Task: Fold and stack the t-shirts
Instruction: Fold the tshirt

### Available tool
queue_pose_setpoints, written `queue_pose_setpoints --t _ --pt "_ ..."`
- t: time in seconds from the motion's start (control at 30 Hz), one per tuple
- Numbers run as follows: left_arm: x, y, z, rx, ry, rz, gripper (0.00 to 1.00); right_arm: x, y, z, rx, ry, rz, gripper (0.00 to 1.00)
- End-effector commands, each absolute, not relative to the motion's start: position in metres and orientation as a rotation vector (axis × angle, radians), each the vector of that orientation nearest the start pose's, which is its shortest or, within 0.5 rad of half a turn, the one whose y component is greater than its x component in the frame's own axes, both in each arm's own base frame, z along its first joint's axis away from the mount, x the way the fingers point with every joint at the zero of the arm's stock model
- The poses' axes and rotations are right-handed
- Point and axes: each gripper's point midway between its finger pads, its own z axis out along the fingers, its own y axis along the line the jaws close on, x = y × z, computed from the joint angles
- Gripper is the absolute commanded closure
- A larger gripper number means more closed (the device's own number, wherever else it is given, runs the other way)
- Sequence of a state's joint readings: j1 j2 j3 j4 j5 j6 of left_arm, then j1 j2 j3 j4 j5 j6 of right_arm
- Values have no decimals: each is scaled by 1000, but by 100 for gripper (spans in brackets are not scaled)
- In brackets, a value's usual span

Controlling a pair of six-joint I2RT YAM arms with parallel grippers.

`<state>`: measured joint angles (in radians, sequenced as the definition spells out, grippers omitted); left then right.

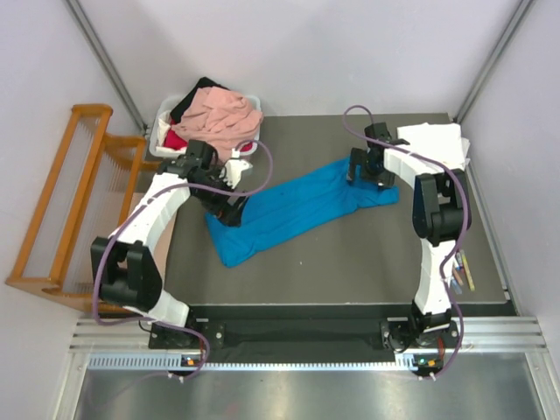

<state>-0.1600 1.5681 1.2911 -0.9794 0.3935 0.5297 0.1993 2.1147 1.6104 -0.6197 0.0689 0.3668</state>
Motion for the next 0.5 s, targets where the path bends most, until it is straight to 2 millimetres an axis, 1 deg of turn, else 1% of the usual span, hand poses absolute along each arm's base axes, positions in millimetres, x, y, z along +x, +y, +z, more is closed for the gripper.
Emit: queue_pose_setpoints --t 0.0,0.03,0.07,0.1,0.13,0.2,0.27,0.4,0.43,0.47 --pt "300 -139 162 990 2379 -524 1 469 102 47 257 2616 172 0" --pt "303 -141 161 974 2368 -526 1 468 102 46 255 2615 176 0" --pt "299 -144 150 949 2393 -555 1 465 102 44 256 2618 176 0" --pt "299 -149 147 955 2389 -571 1 466 104 51 249 2596 187 0" --pt "296 -153 139 960 2414 -604 1 465 104 52 251 2591 189 0" --pt "285 -165 131 993 2447 -671 1 462 104 53 252 2586 193 0" --pt "280 -173 118 1006 2473 -725 1 462 105 55 252 2585 196 0" --pt "279 -176 90 1038 2537 -757 1 463 107 59 255 2576 208 0" --pt "279 -175 78 1039 2576 -764 2 463 108 60 256 2574 206 0" --pt "279 -176 73 1044 2588 -776 2 463 109 61 251 2571 210 0"
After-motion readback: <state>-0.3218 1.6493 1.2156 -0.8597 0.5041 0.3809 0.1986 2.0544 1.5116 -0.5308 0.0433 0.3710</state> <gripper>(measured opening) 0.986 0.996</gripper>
